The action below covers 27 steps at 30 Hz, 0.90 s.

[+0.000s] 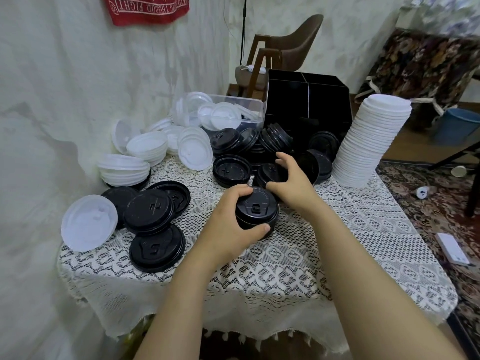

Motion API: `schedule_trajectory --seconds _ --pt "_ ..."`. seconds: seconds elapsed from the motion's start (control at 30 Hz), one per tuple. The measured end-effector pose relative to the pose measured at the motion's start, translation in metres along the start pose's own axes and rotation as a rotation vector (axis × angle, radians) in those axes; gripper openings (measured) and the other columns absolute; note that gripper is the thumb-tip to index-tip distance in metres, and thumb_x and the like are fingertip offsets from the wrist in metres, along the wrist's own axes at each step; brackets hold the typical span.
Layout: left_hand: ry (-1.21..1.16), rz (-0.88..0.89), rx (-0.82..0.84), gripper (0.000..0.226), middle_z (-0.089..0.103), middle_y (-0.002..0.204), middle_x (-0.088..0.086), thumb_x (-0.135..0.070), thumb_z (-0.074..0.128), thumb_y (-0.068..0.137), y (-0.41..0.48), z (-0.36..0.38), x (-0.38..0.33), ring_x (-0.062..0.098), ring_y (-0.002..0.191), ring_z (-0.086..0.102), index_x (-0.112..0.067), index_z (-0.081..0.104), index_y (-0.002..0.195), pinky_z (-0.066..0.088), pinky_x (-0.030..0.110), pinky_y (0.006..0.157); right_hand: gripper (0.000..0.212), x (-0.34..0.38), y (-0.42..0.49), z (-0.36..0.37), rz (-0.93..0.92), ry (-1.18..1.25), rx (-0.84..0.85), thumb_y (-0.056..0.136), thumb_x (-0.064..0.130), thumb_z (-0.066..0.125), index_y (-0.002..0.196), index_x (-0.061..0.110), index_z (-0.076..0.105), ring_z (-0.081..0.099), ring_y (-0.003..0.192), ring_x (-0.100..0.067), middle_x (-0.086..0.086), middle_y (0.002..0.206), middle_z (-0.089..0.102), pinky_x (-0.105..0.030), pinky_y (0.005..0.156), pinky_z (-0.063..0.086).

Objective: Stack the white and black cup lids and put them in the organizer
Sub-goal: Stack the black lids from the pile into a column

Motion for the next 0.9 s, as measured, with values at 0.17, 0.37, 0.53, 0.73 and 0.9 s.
schedule_trajectory --seconds 0.17,0.37,0.53,0.73,0.9 --pt "-0.011 -0.002 0.0 0.065 0.039 0.134 -0.025 -0.022 0.078 0.077 -0.001 0.0 0.0 -0.003 0.116 0.042 -0.033 0.042 0.13 0.03 -0.007 0.08 0.091 -0.004 0.002 -0.004 0.046 -0.093 -0.064 0.078 0.041 0.078 0.15 0.022 0.025 0.033 0.137 -0.028 -0.01 0.147 0.034 -0.047 0.112 0.033" --pt "-0.011 0.0 0.005 0.065 0.038 0.134 -0.025 -0.023 0.078 0.077 -0.001 0.0 -0.001 -0.004 0.115 0.042 -0.034 0.042 0.129 0.029 -0.009 0.08 0.09 -0.005 0.002 0.001 0.032 0.014 -0.006 0.079 0.031 0.076 0.151 0.029 0.022 0.03 0.139 -0.025 -0.005 0.152 0.03 -0.049 0.112 0.033" --pt "-0.016 -0.001 0.01 0.065 0.038 0.134 -0.025 -0.023 0.078 0.077 -0.001 0.001 -0.001 -0.004 0.115 0.043 -0.035 0.042 0.129 0.031 -0.007 0.081 0.087 -0.006 0.002 0.0 0.051 0.022 -0.009 0.081 0.027 0.075 0.15 0.026 0.022 0.039 0.133 -0.027 -0.005 0.147 0.036 -0.047 0.109 0.039" --pt "-0.013 0.0 0.015 0.065 0.037 0.133 -0.026 -0.023 0.078 0.077 0.0 0.001 0.0 -0.004 0.116 0.043 -0.034 0.042 0.13 0.03 -0.007 0.081 0.099 -0.005 0.0 -0.004 0.053 0.003 -0.051 0.074 0.038 0.083 0.151 0.024 0.021 0.039 0.133 -0.027 -0.007 0.145 0.037 -0.048 0.109 0.038" --pt "-0.013 0.0 0.02 0.064 0.037 0.134 -0.025 -0.023 0.078 0.077 0.0 0.002 0.0 -0.002 0.117 0.043 -0.034 0.042 0.129 0.033 -0.003 0.082 0.086 0.004 -0.007 -0.008 -0.028 0.087 -0.041 0.08 0.018 0.078 0.148 0.024 0.026 0.051 0.115 -0.015 0.006 0.129 0.045 -0.038 0.101 0.046"
Point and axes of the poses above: each hand's wrist, its own y-axis towards the middle knuckle, its own z-axis out of the palm, x = y × z, the point moved 9 cm from there along y, towards the middle knuckle
